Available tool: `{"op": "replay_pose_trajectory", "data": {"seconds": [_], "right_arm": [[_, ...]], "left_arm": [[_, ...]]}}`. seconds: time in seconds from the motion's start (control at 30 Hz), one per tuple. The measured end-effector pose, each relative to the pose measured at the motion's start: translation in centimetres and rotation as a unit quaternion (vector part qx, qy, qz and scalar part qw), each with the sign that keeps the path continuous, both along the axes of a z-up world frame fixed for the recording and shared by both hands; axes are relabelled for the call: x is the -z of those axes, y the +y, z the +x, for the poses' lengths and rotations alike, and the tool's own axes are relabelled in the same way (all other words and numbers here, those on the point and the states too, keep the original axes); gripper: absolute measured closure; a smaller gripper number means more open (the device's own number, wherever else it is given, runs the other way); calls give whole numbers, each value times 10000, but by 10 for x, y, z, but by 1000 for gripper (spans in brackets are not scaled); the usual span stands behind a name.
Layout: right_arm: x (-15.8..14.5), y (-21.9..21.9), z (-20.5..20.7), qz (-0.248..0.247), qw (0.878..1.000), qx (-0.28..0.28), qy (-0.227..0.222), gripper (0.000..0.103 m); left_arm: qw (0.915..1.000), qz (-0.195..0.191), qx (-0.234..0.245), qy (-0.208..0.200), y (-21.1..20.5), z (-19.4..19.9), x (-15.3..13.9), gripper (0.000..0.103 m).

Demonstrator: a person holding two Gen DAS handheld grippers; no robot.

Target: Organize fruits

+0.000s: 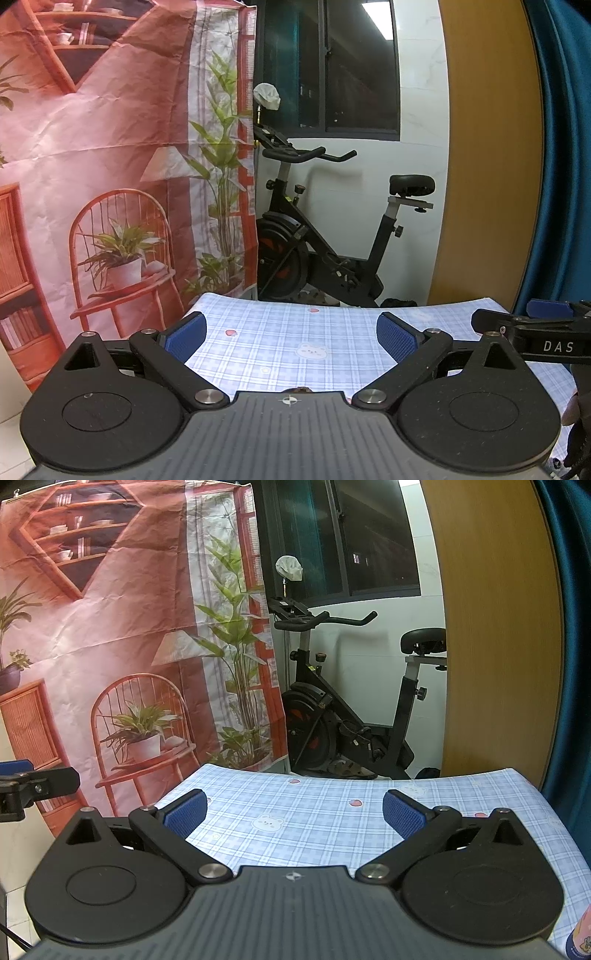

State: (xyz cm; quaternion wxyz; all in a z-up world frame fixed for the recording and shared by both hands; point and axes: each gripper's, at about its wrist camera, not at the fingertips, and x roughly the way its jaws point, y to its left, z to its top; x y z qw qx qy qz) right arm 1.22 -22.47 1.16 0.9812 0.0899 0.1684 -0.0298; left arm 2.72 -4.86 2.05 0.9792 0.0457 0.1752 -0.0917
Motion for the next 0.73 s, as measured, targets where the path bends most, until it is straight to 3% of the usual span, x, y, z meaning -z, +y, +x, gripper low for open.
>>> {"op": "replay_pose_trajectory", "data": {"seconds": [0.73], "right_arm": [[0, 2, 0, 13, 10000, 0, 12, 0]], "left_arm": [[10000, 16, -44, 81, 5, 4, 3, 2]]}}
